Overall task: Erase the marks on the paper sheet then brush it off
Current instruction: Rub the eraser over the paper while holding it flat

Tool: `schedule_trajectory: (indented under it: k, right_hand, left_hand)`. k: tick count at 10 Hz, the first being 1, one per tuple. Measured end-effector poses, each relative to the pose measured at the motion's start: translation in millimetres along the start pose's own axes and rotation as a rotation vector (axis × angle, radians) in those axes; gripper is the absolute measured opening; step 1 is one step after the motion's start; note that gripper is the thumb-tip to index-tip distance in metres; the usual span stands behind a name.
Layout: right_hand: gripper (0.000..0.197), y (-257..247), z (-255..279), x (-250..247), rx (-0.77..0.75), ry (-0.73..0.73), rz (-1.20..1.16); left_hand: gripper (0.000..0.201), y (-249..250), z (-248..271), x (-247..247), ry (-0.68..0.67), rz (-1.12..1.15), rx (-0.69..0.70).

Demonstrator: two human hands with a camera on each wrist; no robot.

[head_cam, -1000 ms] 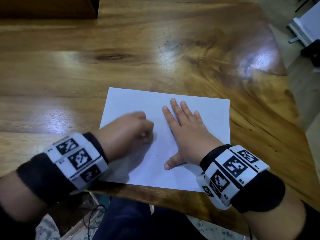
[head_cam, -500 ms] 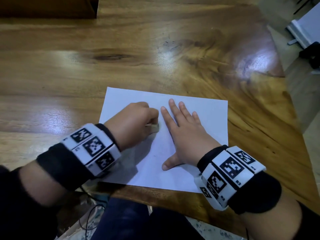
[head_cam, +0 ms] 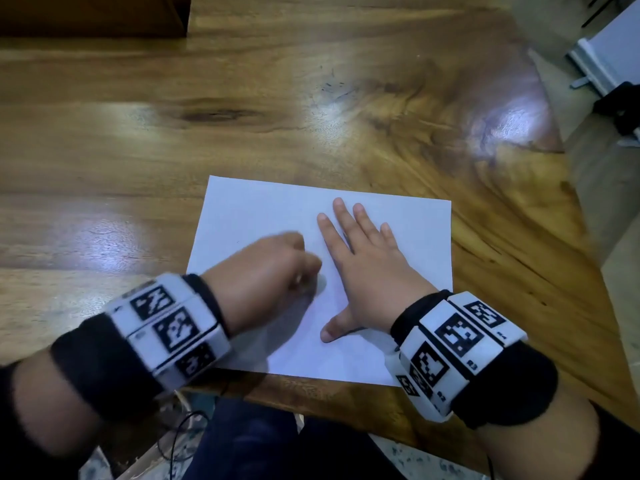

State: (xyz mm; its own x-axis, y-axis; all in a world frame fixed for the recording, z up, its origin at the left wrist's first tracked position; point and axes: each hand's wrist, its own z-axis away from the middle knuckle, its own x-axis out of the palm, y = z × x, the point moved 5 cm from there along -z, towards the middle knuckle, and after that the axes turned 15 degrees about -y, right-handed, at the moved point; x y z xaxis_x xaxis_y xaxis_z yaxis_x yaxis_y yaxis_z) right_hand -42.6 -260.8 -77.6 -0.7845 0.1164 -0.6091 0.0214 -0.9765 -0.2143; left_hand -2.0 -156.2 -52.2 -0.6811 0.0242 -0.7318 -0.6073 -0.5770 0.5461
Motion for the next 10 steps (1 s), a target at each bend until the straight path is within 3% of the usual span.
schedule_trajectory:
  k: [1,2,3,4,5,7,8,9,10]
  right_hand:
    - [0.142,-0.1,0.6,-0.3,-0.01,-0.004,-0.021]
    - [0.142,1.3,2.4,-1.0,-0.03,-0.007,-0.067]
    - [0.139,10.8,7.6,-5.7,-0.05,-0.015,-0.222]
    - [0.136,23.6,12.8,-11.5,-0.041,0.008,-0.328]
    - [0.136,35.0,13.4,-8.8,0.029,0.014,-0.25]
    - [0.14,36.1,17.3,2.3,0.071,-0.018,-0.205]
    - [0.138,28.2,21.2,6.7,0.06,-0.022,-0.202]
    - [0.136,22.0,22.4,9.2,0.085,-0.013,-0.173]
    - [0.133,18.0,20.8,2.1,0.093,0.027,-0.121]
  left_hand:
    - [0.014,6.5,15.9,18.3,-0.182,0.034,0.035]
    - [0.01,-6.4,9.6,4.7,-0.16,0.108,-0.028]
    - [0.023,-23.7,4.4,-17.2,0.073,0.067,-0.099]
    - [0.013,-33.9,-2.0,-16.1,0.154,0.046,-0.158]
    - [0.008,-43.1,8.7,-6.2,0.165,0.234,-0.217]
    - [0.027,-34.0,16.0,-6.0,0.217,0.839,-0.293]
    - [0.029,-40.1,19.5,1.4,0.086,0.71,-0.263]
    - [0.028,-45.5,24.8,4.9,0.092,0.811,-0.278]
    - [0.017,-40.5,22.1,-5.5,0.168,0.497,-0.258]
